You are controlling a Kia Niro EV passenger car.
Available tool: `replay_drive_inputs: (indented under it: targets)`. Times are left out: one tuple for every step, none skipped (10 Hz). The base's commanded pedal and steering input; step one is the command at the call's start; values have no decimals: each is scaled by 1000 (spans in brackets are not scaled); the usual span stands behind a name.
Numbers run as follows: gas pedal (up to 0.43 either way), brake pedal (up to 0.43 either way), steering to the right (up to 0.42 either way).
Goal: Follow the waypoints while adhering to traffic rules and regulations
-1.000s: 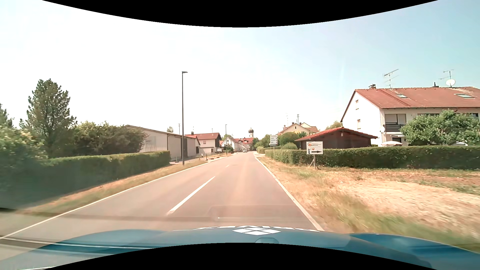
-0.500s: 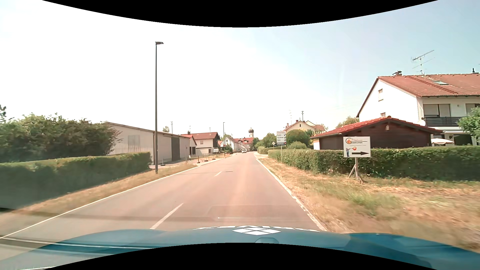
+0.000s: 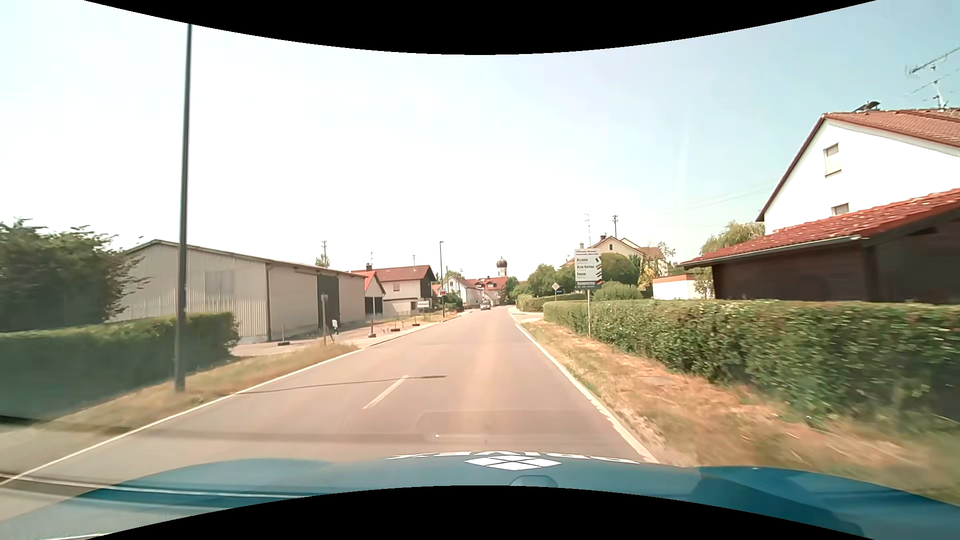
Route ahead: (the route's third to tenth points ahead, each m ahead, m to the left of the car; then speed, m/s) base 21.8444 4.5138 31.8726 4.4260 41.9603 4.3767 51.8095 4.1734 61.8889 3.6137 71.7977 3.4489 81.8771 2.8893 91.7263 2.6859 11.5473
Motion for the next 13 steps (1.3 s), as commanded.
replay_drive_inputs:
  targets:
    - [157, 0, 0]
    - [157, 0, 0]
    - [157, 0, 0]
    - [157, 0, 0]
    - [157, 0, 0]
    - [157, 0, 0]
    - [157, 0, 0]
    - [157, 0, -3]
    - [157, 0, -3]
    - [157, 0, -3]
    - [157, 0, -3]
    - [157, 0, -3]
    - [150, 0, -4]
